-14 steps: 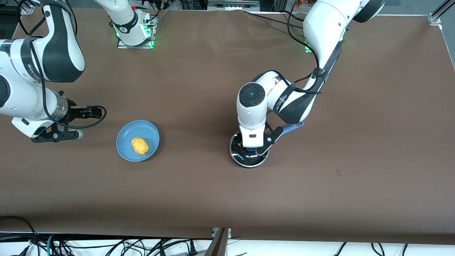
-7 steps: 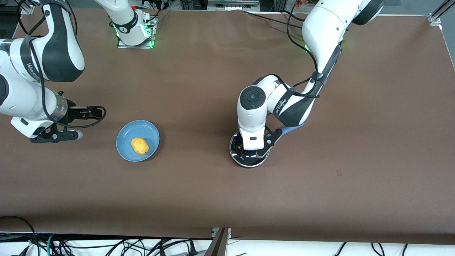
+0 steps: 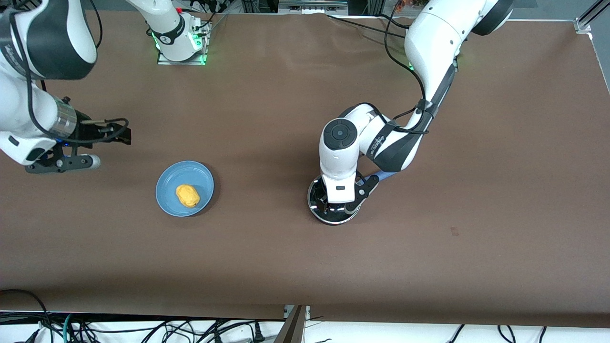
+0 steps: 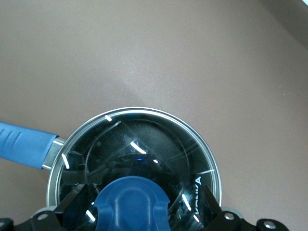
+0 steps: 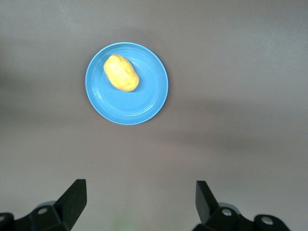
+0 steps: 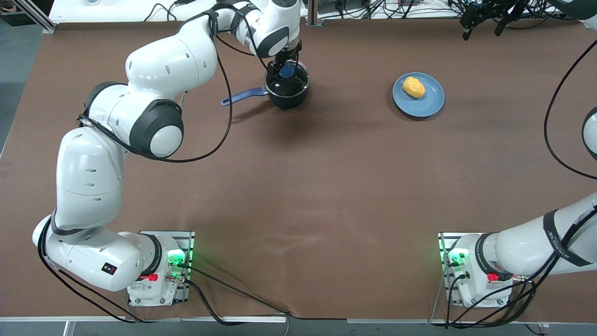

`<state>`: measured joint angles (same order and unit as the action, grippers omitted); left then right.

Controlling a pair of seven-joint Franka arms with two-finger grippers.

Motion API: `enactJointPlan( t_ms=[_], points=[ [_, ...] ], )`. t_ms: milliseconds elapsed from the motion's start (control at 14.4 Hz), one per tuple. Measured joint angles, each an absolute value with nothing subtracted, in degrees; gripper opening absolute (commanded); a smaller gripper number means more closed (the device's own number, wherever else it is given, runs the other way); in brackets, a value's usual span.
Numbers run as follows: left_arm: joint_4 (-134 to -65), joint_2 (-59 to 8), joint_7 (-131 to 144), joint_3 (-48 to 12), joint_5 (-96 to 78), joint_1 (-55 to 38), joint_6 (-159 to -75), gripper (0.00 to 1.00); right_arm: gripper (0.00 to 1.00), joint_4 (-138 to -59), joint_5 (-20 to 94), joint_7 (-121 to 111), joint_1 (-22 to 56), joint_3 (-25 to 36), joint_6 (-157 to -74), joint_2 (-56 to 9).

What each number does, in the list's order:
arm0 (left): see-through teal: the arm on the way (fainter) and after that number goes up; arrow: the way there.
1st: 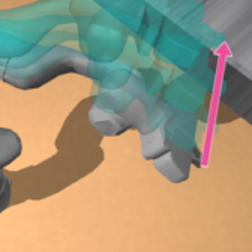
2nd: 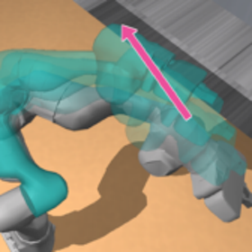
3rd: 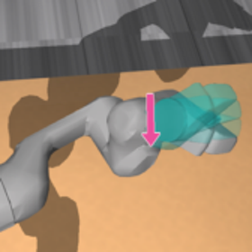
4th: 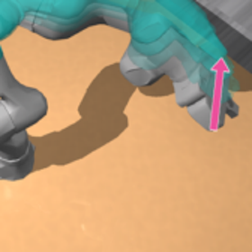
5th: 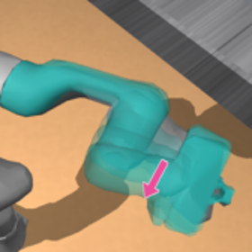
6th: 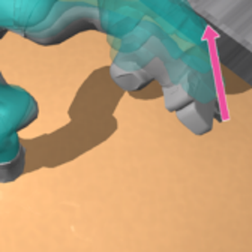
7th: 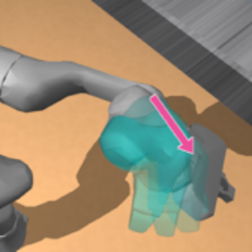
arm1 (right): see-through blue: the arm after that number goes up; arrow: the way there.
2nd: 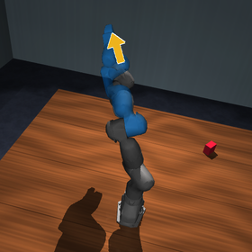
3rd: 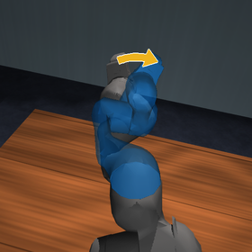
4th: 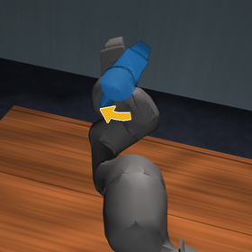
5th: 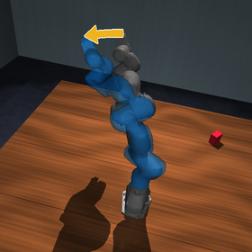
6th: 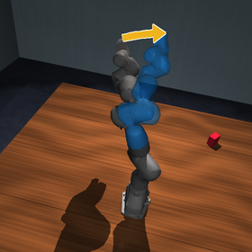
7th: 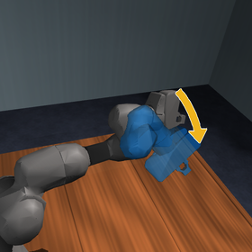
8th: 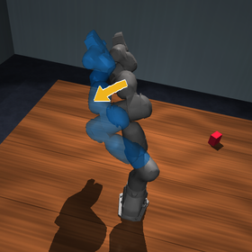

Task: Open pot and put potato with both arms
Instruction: 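Grasp the lid knob with the left gripper while the right gripper approaches the plate, then lift the lid with the left gripper while the right gripper grasps the potato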

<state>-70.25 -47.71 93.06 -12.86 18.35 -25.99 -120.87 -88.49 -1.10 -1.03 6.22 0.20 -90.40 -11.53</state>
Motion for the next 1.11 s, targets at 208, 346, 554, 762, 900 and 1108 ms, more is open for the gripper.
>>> enactJointPlan(
  t_ms=[208, 346, 554, 762, 900, 1108],
  points=[
    [-70.24, -48.02, 93.09, -12.83, 18.35, -26.0, -121.2, 0.92, 1.0, -90.47, -0.86, -1.05, 6.22, 0.2, -91.78, -11.59],
    [-70.23, -48.02, 93.09, -12.81, 18.35, -26.0, -121.2, 0.83, 1.0, -92.73, -0.84, -1.05, 6.22, 0.18, -95.26, -11.78],
    [-70.23, -48.02, 93.09, -12.79, 18.35, -26.02, -121.12, 0.73, 1.0, -96.69, -0.11, -1.05, 6.23, 0.16, -100.46, -12.61],
    [-70.25, -48.06, 93.09, -12.77, 18.35, -26.05, -120.96, 0.66, 1.0, -99.81, 0.3, -1.05, 6.42, 0.01, -105.67, -14.04],
    [-70.28, -48.09, 93.09, -12.75, 18.35, -26.06, -120.85, 0.6, 1.0, -101.18, 0.32, -1.05, 7.38, -0.13, -108.98, -15.64],
    [-70.29, -48.15, 93.09, -12.71, 18.35, -26.09, -120.88, 0.5, 1.0, -101.94, 0.33, -1.05, 10.3, -0.48, -114.62, -19.57]
  ],
)
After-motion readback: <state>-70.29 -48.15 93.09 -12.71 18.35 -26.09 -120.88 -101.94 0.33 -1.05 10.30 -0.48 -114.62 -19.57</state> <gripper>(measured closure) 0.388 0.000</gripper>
